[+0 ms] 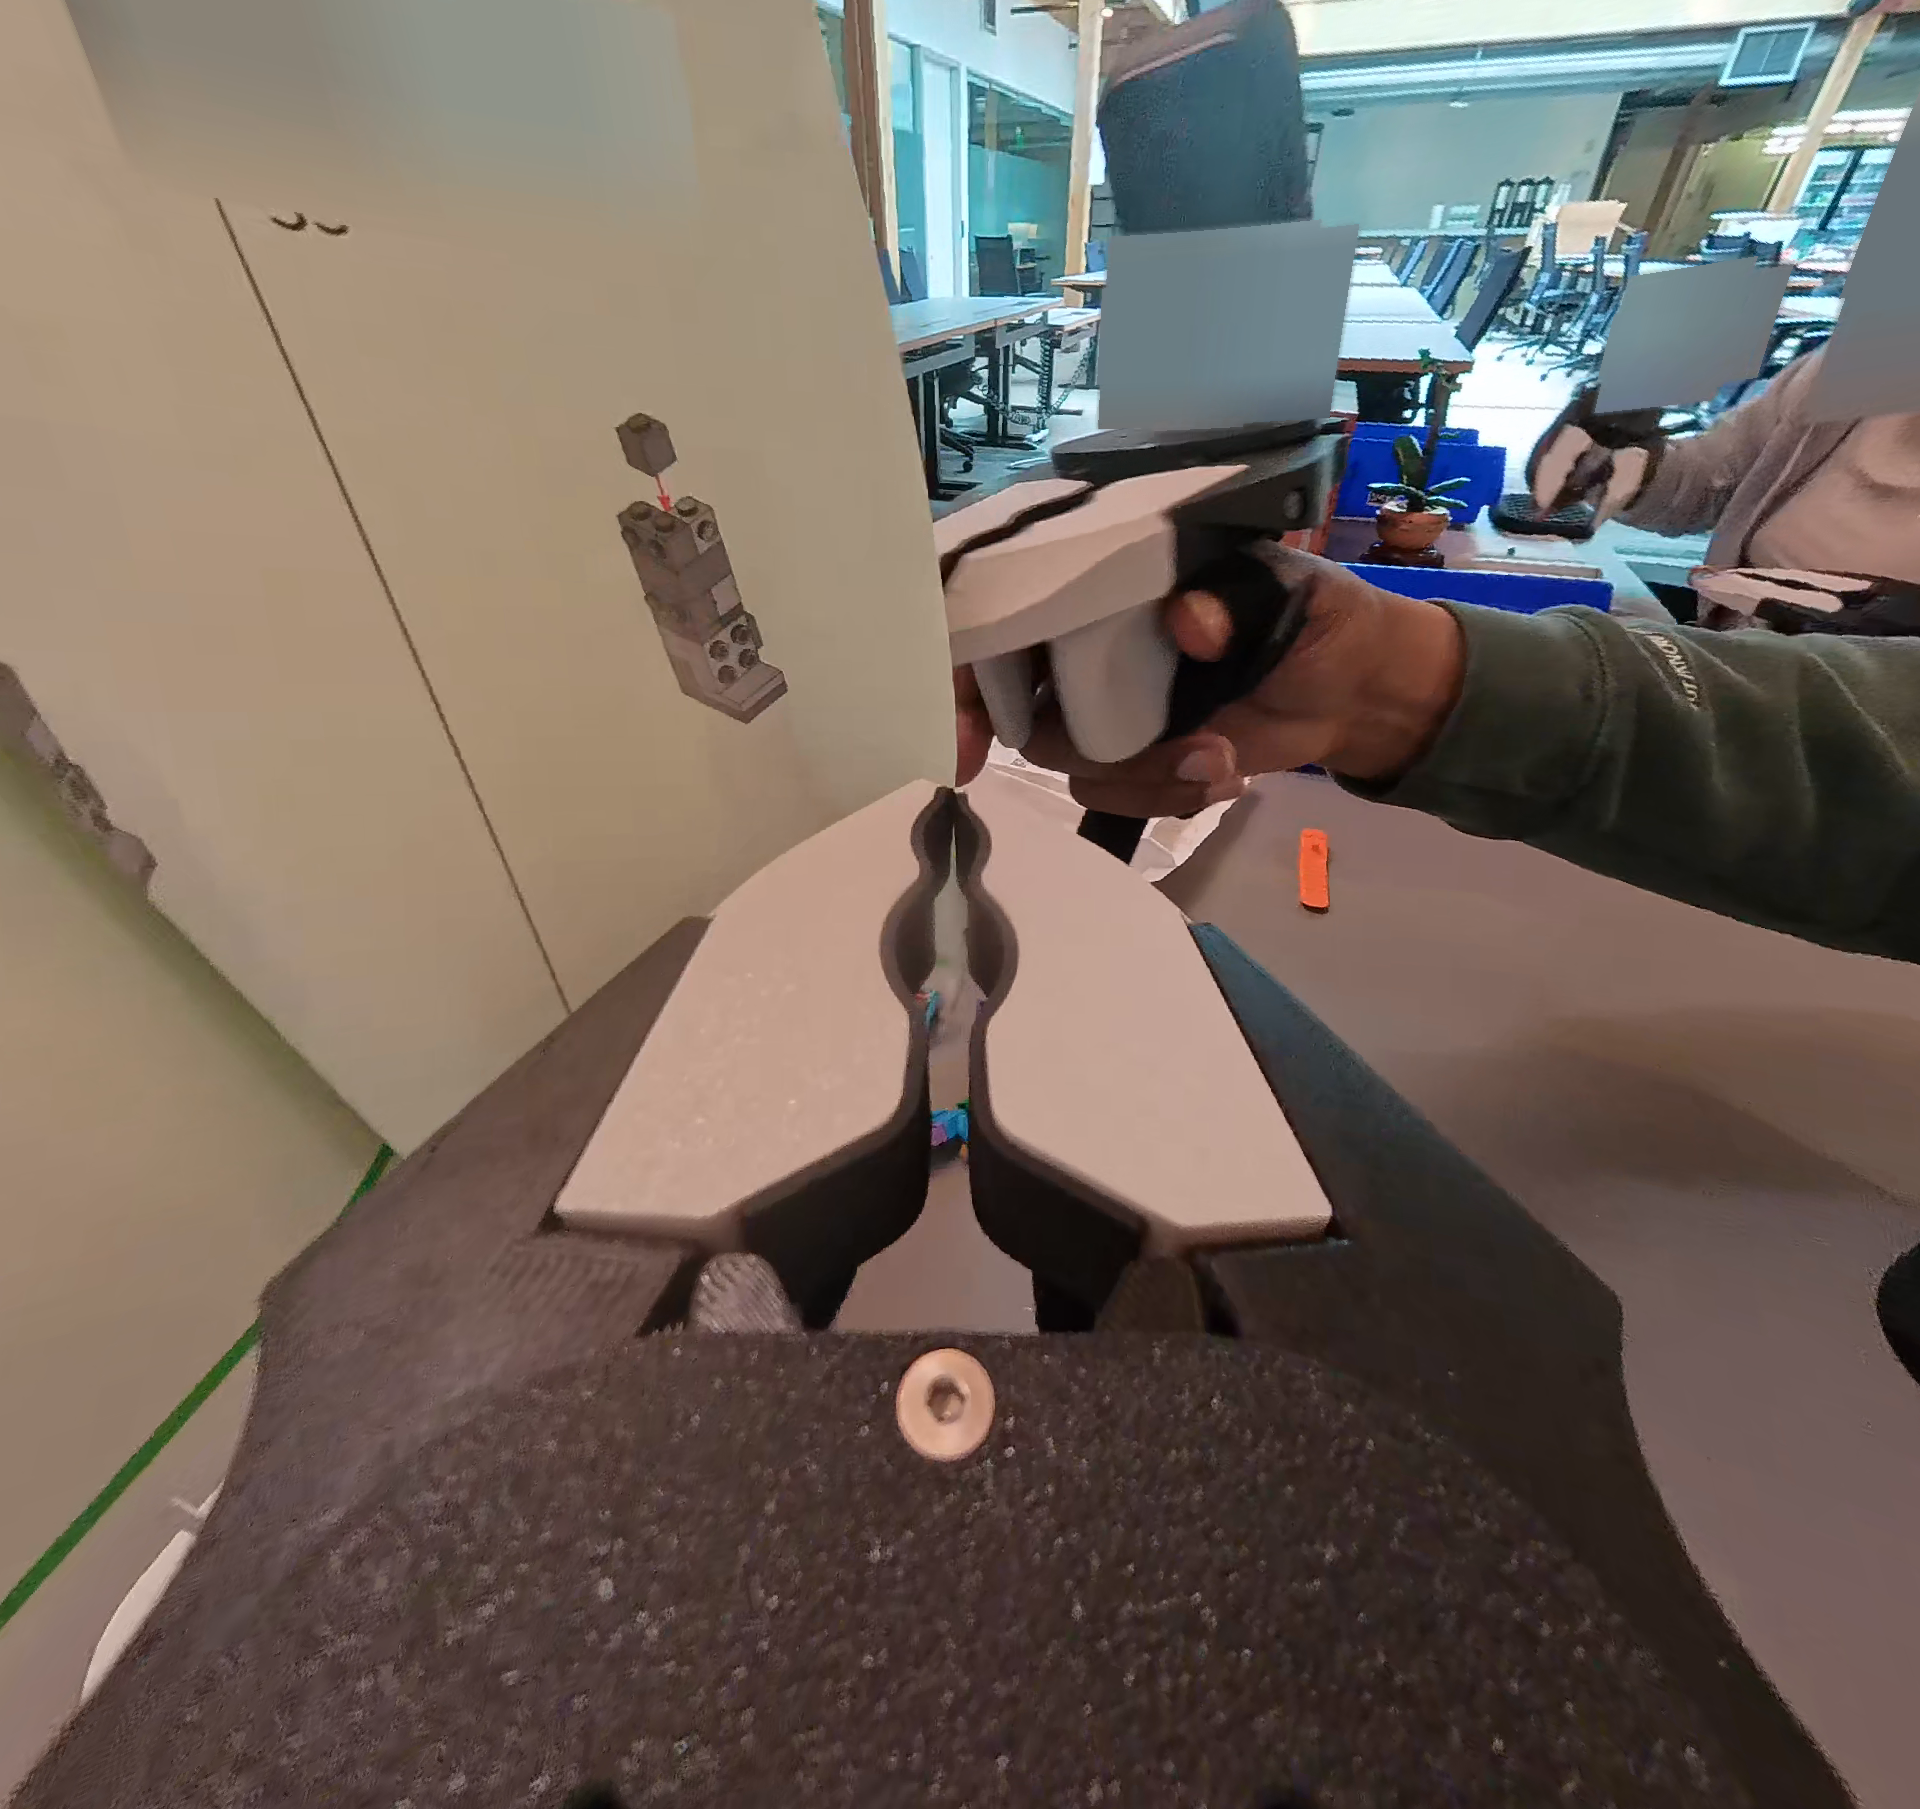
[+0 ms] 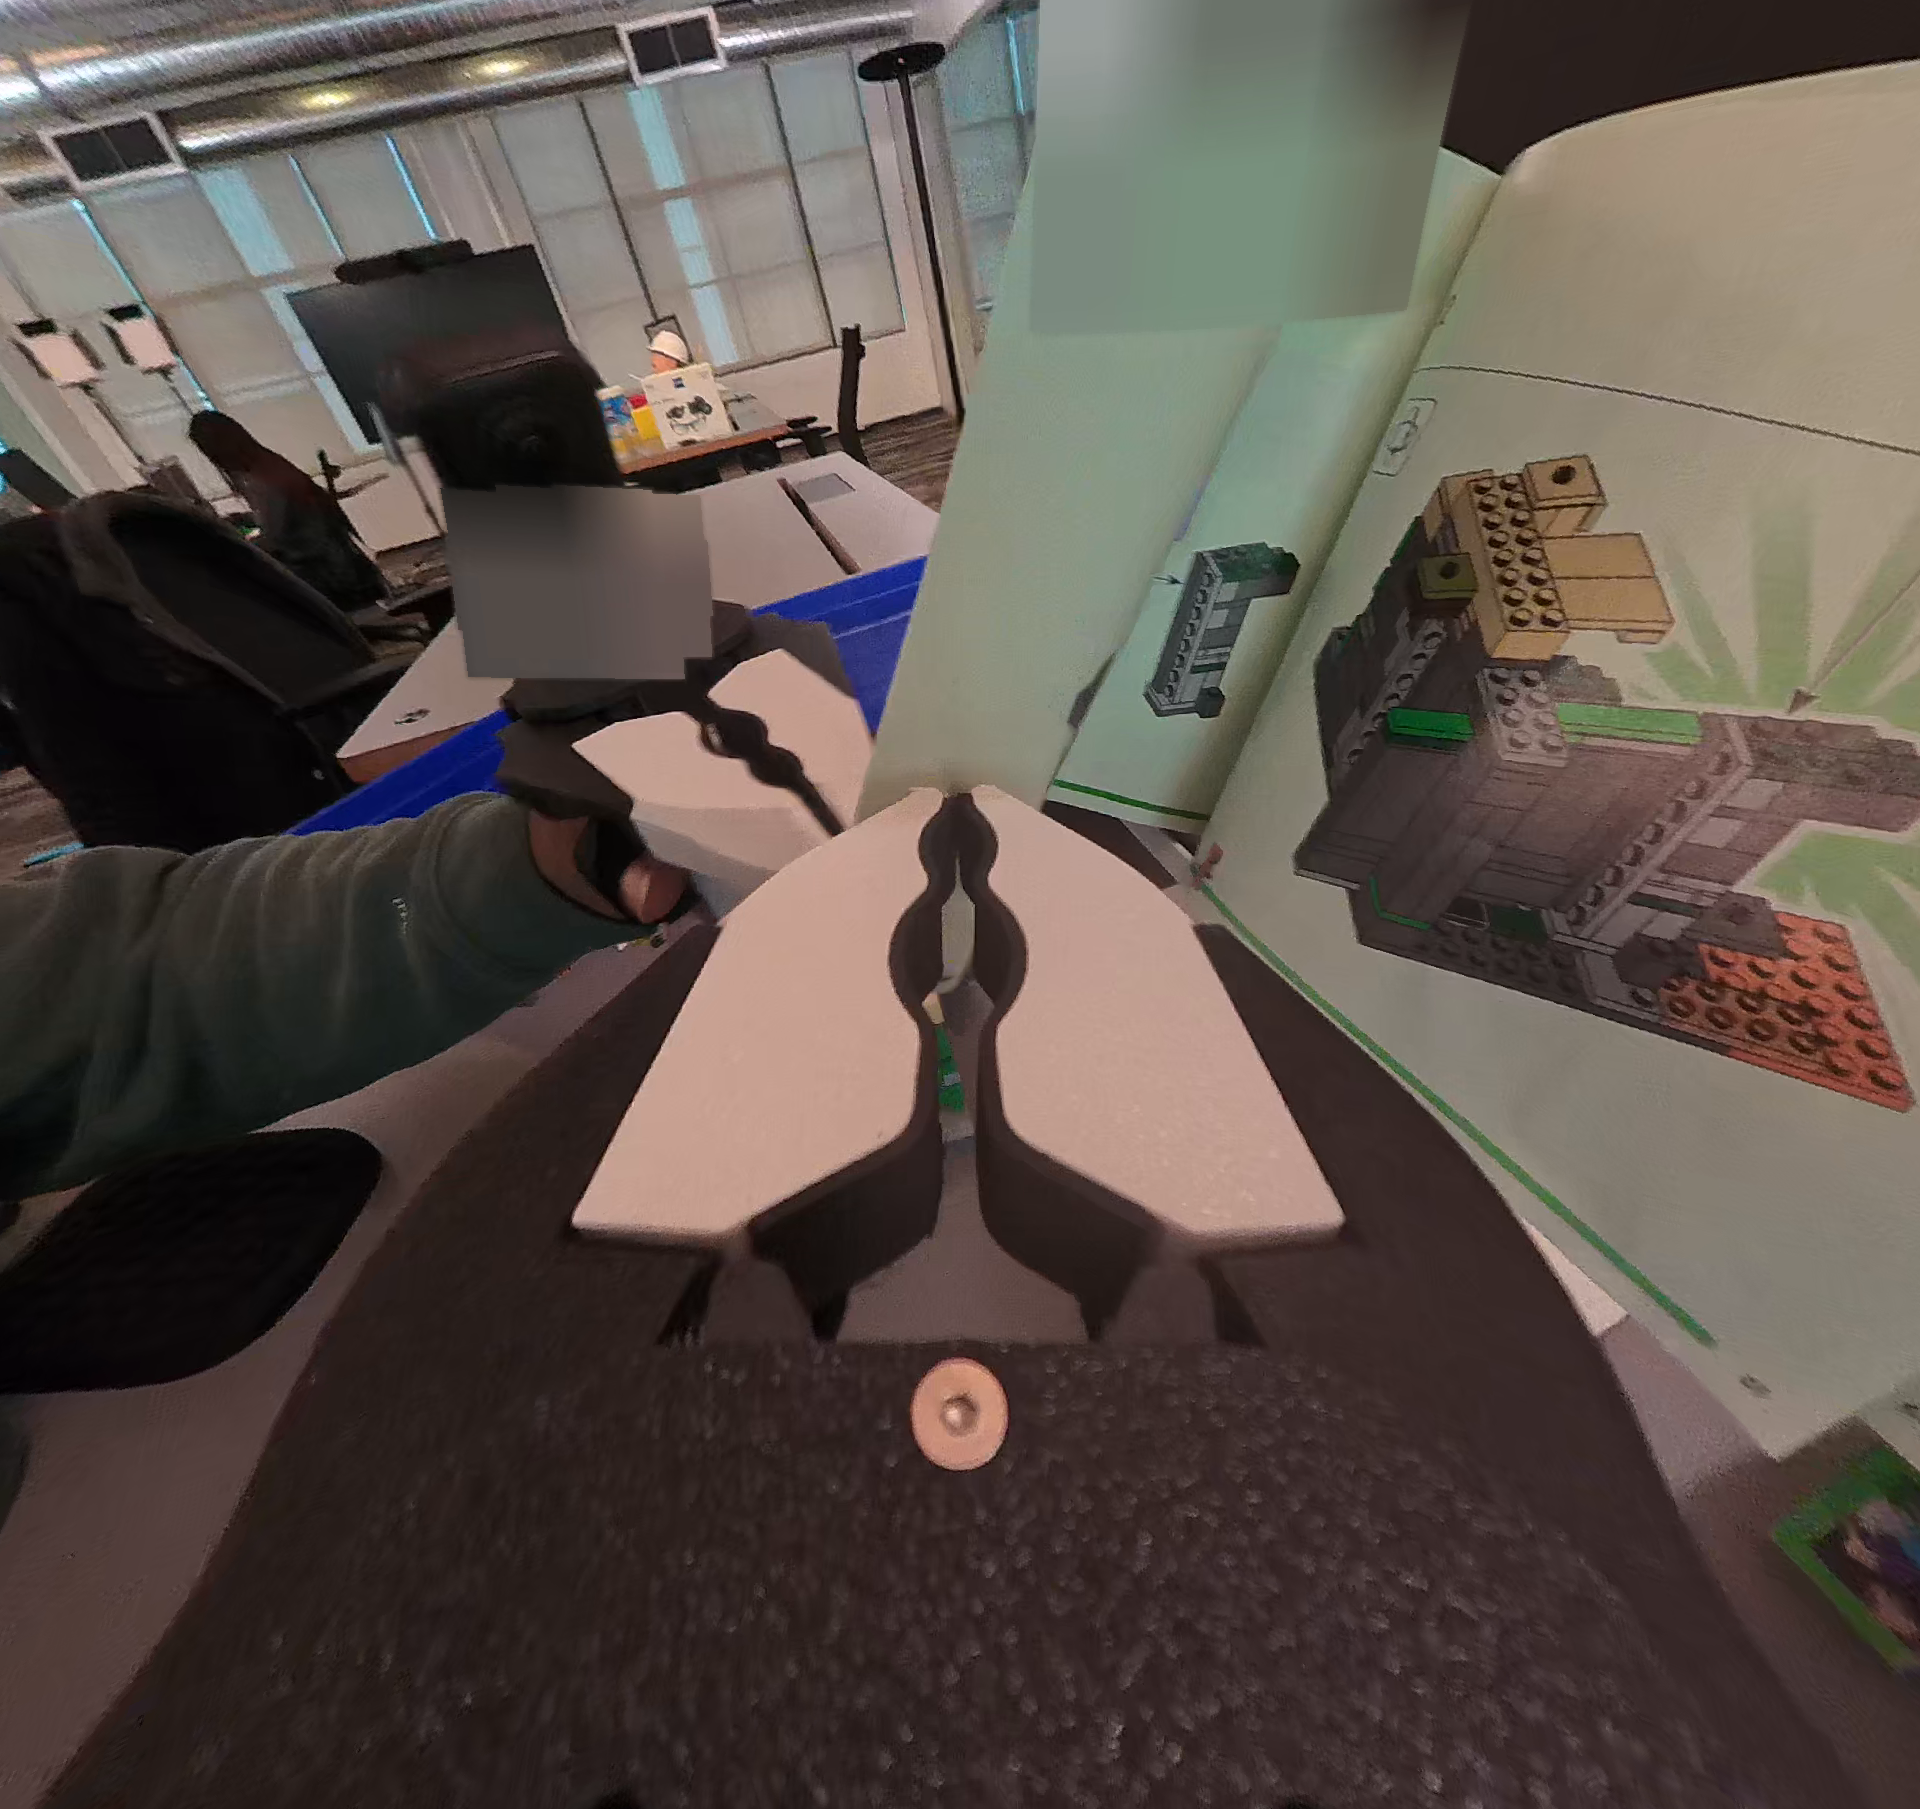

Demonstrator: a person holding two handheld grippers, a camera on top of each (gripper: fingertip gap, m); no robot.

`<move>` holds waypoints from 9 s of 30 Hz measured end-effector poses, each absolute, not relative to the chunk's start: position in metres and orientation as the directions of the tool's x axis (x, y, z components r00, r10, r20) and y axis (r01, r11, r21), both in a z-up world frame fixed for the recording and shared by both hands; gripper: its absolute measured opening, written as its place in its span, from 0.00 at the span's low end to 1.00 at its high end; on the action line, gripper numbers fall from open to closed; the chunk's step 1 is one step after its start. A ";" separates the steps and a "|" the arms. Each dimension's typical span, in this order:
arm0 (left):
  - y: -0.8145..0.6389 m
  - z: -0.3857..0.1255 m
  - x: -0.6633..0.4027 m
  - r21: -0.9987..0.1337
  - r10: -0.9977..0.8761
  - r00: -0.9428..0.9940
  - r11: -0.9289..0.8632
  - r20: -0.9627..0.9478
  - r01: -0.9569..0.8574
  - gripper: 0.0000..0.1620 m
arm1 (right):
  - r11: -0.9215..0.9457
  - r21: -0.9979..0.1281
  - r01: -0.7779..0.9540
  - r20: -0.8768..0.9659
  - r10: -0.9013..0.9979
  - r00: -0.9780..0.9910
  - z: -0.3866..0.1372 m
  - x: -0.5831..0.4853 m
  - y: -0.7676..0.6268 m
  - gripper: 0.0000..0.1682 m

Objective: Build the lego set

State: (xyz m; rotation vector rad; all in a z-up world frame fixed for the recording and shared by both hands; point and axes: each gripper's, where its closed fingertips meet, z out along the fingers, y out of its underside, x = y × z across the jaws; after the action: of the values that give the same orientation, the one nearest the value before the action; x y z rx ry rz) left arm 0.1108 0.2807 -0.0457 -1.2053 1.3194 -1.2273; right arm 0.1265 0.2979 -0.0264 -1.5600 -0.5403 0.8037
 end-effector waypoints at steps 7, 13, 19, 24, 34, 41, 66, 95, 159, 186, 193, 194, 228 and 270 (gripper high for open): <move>0.281 -0.048 0.110 -0.999 -0.997 -0.076 -0.004 0.008 -0.050 0.00 | -0.200 -0.962 -0.186 -0.273 0.723 0.634 -0.027 0.120 0.306 0.31; 0.288 -0.042 0.103 -0.999 -0.997 -0.062 -0.052 0.053 -0.016 0.00 | -0.183 -0.955 -0.232 -0.284 0.784 0.553 -0.017 0.112 0.305 0.01; 0.297 -0.037 0.090 -0.998 -0.998 -0.034 -0.058 0.059 -0.005 0.00 | -0.203 -0.954 -0.220 -0.291 0.810 0.510 -0.016 0.104 0.304 0.02; 0.306 -0.039 0.079 -0.998 -0.998 0.005 -0.058 0.058 -0.023 0.00 | -0.192 -0.960 -0.206 -0.272 0.817 0.509 -0.015 0.106 0.300 0.03; 0.297 -0.010 0.085 -0.996 -0.998 0.032 0.059 -0.061 -0.064 0.10 | -0.097 -0.985 0.142 0.019 0.759 0.651 -0.037 0.091 0.309 0.05; 0.301 0.025 0.098 -0.988 -0.981 0.131 0.138 -0.146 -0.063 0.15 | -0.047 -0.941 0.335 0.223 0.659 0.718 -0.044 0.080 0.325 0.00; 0.310 0.019 0.106 -0.981 -0.974 0.128 0.176 -0.186 -0.087 0.14 | -0.078 -0.938 0.339 0.198 0.680 0.706 -0.050 0.078 0.325 0.00; 0.318 0.005 0.102 -0.951 -0.929 0.219 0.269 -0.299 -0.154 0.00 | -0.099 -0.993 0.068 -0.025 0.723 0.690 -0.012 0.084 0.303 0.22; 0.465 0.033 -0.031 -0.968 -0.878 0.445 0.072 -0.175 -0.239 0.00 | -0.210 -0.932 0.297 0.178 0.449 0.876 0.021 0.216 0.358 0.04; 0.525 0.053 -0.076 -0.928 -0.407 0.836 0.218 -0.368 -0.302 0.00 | -0.113 -0.917 0.383 0.385 0.003 0.923 0.039 0.244 0.351 0.06; 0.423 0.029 -0.010 -0.954 -0.693 0.660 0.263 -0.290 -0.144 0.00 | -0.151 -0.840 0.521 0.454 0.330 0.828 -0.031 0.122 0.354 0.00; 0.408 0.018 0.004 -0.952 -0.722 0.622 0.265 -0.303 -0.156 0.00 | -0.155 -0.834 0.529 0.457 0.343 0.821 -0.040 0.112 0.358 0.00; 0.485 -0.102 -0.016 -0.912 -0.619 0.732 -0.058 -0.286 -0.405 0.00 | -0.388 -0.901 0.192 0.214 -0.014 0.977 -0.086 0.243 0.372 0.00; 0.401 -0.061 0.059 -0.966 -0.801 0.573 0.024 -0.173 -0.259 0.00 | -0.279 -0.820 0.499 0.412 0.319 0.854 -0.070 0.106 0.401 0.00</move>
State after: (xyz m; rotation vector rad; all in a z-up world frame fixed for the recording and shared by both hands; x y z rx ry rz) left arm 0.0590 0.4010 -0.0614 -1.5350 0.9336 -0.5323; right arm 0.1061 0.4005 -0.0703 -1.8884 -0.6107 -0.1977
